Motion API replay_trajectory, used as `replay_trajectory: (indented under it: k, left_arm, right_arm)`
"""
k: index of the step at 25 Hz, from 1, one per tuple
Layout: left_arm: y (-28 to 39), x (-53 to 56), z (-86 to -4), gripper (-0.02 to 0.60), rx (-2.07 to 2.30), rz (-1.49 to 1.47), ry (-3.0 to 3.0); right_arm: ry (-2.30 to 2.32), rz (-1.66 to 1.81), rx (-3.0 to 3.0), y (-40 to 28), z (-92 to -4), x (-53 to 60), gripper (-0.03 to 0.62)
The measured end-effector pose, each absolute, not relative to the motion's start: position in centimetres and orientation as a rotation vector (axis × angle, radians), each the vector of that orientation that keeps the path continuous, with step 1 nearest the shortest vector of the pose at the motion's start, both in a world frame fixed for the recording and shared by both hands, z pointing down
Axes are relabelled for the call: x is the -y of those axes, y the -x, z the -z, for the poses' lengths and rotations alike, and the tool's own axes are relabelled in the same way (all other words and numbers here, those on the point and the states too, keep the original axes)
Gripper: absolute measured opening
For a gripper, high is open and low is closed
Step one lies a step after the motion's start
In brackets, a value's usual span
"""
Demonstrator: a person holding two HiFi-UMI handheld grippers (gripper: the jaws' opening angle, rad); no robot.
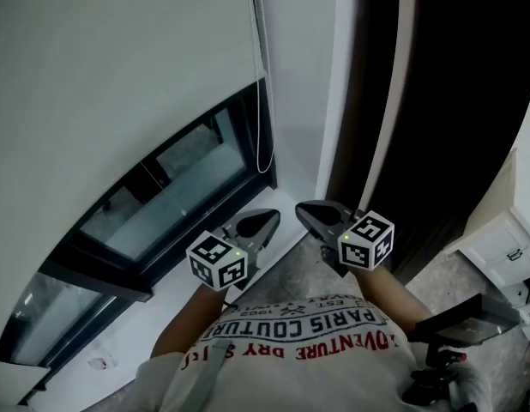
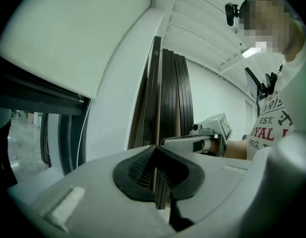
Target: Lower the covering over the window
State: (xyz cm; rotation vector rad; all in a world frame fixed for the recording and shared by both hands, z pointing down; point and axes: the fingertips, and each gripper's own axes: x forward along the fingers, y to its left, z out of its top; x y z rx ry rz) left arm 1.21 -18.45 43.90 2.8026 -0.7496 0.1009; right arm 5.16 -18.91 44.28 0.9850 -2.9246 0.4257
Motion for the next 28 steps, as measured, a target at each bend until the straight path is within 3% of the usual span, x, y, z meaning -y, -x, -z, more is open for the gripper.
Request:
replay_trajectory:
  k: [28]
  left_arm:
    - [6.0, 12.7, -44.0, 0.002, 0.626, -0.196, -2.792]
  right_arm:
    - [-1.023, -0.561, 2.892, 3.8, -44.8, 13.0, 0.006]
